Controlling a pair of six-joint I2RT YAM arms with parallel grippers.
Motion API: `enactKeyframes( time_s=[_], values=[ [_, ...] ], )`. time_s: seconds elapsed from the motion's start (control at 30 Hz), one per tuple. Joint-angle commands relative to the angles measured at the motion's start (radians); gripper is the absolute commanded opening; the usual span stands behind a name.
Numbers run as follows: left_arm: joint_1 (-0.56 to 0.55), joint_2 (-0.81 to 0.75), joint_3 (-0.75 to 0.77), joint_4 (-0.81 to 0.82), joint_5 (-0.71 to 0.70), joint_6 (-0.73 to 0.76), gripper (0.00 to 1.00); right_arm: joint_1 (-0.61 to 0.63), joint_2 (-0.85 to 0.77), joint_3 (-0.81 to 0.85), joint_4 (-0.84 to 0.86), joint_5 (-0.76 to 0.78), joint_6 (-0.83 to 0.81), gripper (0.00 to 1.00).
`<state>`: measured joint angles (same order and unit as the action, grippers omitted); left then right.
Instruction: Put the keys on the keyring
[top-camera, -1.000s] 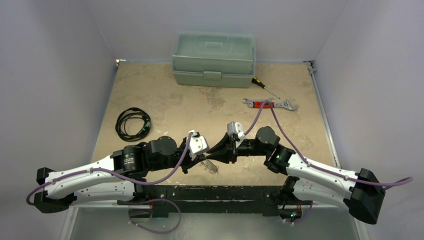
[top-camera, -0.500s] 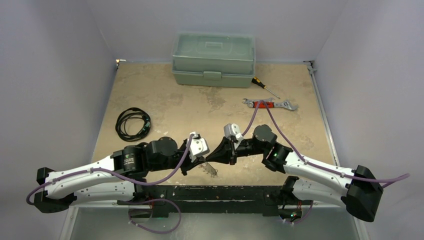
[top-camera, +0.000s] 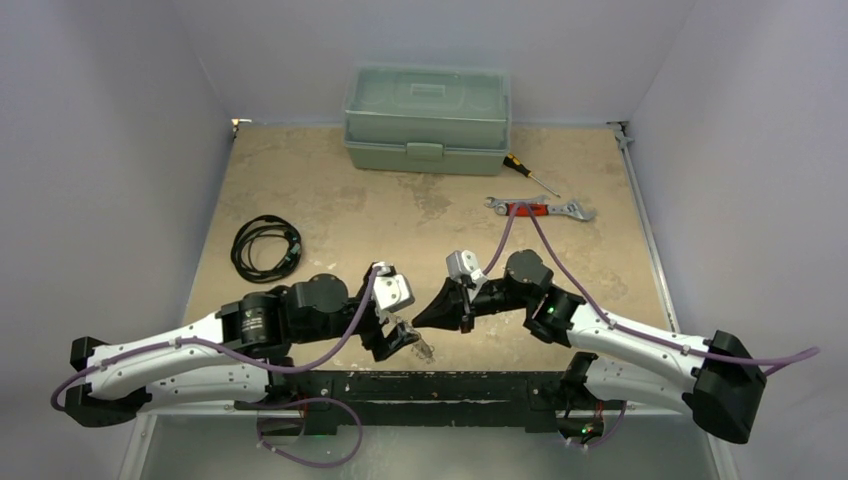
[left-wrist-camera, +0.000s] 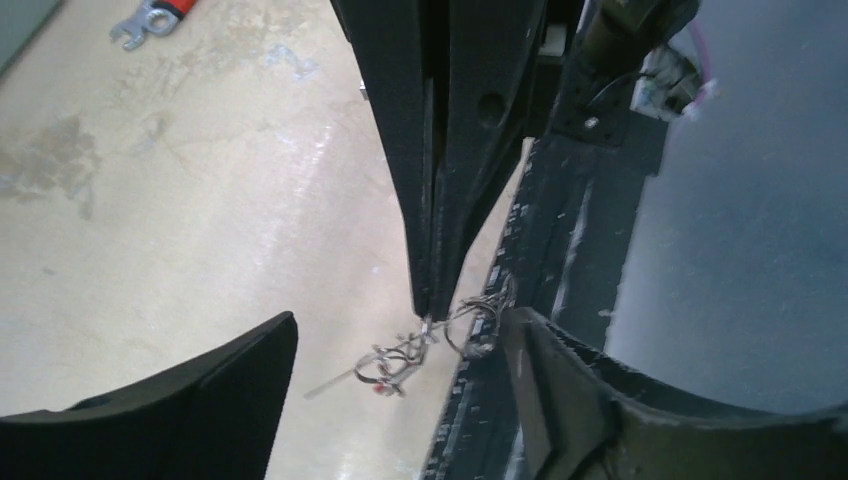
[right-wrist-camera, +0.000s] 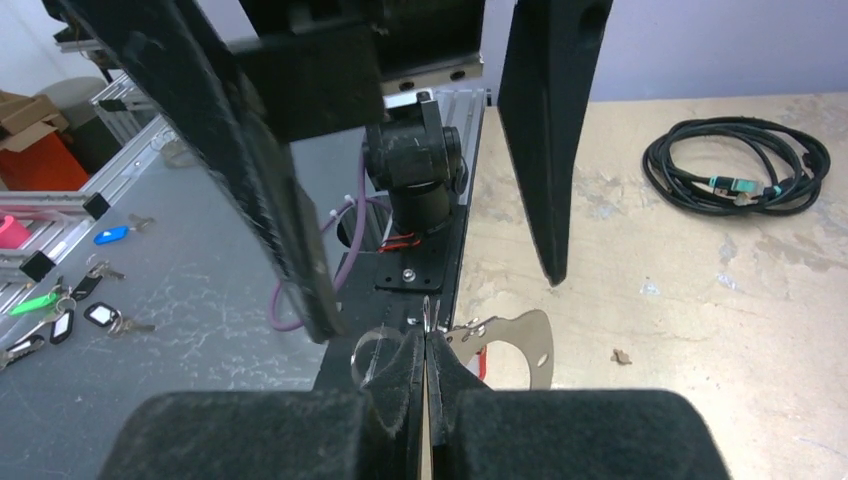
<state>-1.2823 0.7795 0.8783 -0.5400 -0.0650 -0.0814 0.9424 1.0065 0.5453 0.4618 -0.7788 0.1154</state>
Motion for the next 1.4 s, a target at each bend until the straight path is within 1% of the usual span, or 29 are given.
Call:
enactKeyframes(
  time_s=[0.0,0.03,0.13,0.27,0.33,0.47,0.63,0.83,1.0,1.1,1.2,1.3,1.37],
  values=[
    [-0.002,-0.057,0.007,0.080,0.002,0.001,0.86,0.006,-0.018,0.048,-0.020,0.032,-0.029,0.00],
    [-0.002,-0.074,0.004,0.082,0.006,0.005,0.91,0.006,-0.026,0.045,-0.021,0.043,-0.031,0.00],
    [0.000,-0.132,-0.005,0.095,0.011,0.011,0.96,0.006,-0.052,0.045,-0.034,0.076,-0.036,0.00],
    [0.001,-0.181,-0.013,0.103,0.002,0.011,0.94,0.006,-0.082,0.051,-0.046,0.096,-0.043,0.00],
    [0.001,-0.182,-0.017,0.106,0.002,0.012,0.91,0.006,-0.089,0.051,-0.048,0.101,-0.043,0.00],
    [0.008,-0.128,-0.013,0.104,-0.007,0.005,0.79,0.006,-0.111,0.056,-0.049,0.108,-0.042,0.00],
    [0.037,-0.062,0.000,0.096,0.056,0.011,0.64,0.006,-0.151,0.079,-0.078,0.113,-0.054,0.00],
    [0.051,-0.067,-0.005,0.112,0.060,0.009,0.52,0.006,-0.186,0.090,-0.113,0.111,-0.079,0.00],
    [0.056,-0.073,-0.006,0.123,0.130,0.007,0.42,0.006,-0.196,0.089,-0.108,0.092,-0.083,0.00],
    [0.057,-0.093,-0.011,0.138,0.171,0.014,0.41,0.007,-0.206,0.084,-0.091,0.067,-0.082,0.00],
    [0.057,-0.129,-0.028,0.165,0.203,0.024,0.42,0.006,-0.218,0.082,-0.087,0.042,-0.082,0.00],
    [0.057,-0.177,-0.050,0.205,0.217,0.038,0.45,0.006,-0.234,0.074,-0.081,0.022,-0.090,0.00],
    [0.057,-0.214,-0.072,0.231,0.221,0.043,0.48,0.006,-0.243,0.050,-0.048,0.002,-0.096,0.00]
  ],
)
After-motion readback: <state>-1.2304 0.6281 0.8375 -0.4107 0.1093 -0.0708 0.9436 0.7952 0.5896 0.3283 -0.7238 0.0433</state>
